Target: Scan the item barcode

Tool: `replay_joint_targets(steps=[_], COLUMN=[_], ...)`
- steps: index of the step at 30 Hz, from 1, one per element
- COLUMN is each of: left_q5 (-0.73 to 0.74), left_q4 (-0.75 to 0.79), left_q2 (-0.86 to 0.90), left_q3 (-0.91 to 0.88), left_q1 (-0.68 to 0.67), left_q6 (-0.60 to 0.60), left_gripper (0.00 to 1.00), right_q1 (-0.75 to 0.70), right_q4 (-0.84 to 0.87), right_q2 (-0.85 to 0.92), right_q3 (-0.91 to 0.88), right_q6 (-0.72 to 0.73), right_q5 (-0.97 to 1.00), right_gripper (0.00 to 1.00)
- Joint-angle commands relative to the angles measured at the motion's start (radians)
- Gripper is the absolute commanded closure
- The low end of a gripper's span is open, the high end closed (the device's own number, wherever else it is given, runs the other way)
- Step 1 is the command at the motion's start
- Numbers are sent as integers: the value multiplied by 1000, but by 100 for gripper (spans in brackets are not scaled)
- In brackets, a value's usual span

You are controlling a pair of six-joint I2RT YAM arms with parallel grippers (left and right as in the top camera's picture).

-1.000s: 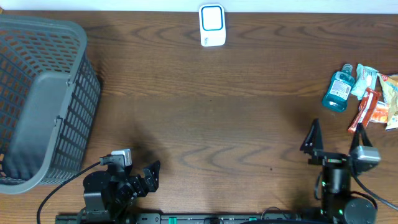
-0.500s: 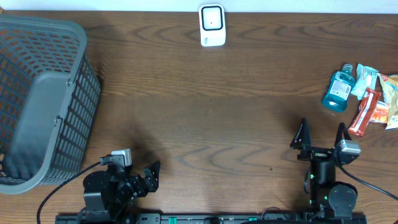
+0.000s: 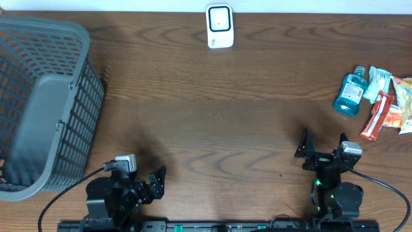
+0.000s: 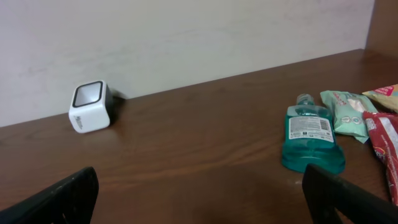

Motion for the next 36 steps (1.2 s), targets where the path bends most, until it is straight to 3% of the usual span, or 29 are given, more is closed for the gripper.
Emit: replay_joint_targets(steps=[1,21,24,27,31,36], left_q5=[-6,-38,-56,-54,-55,-113], left_q4=[-9,-11,130,374,677,743], left_q2=[-4,-7,-10,-13,-26,-26], left_q3=[2,0,-10,-61,-168,-215], left_q1=[2,2,2,2,2,2], left_q6=[-1,11,14,61,198,354], left_gripper=[2,2,2,2,2,2], right_q1=[6,6,6,6,6,6], right_q4=[-6,-6,-6,-6,-5,-6], right_q2=[-6,-6,-6,-6,-6,-6], right_q3=[-1,-1,-1,-1,-1,-1], right_q6=[11,11,11,11,11,11], right_q5=[-10,-10,-10,-10,-10,-10], right_gripper=[1,1,1,1,1,1])
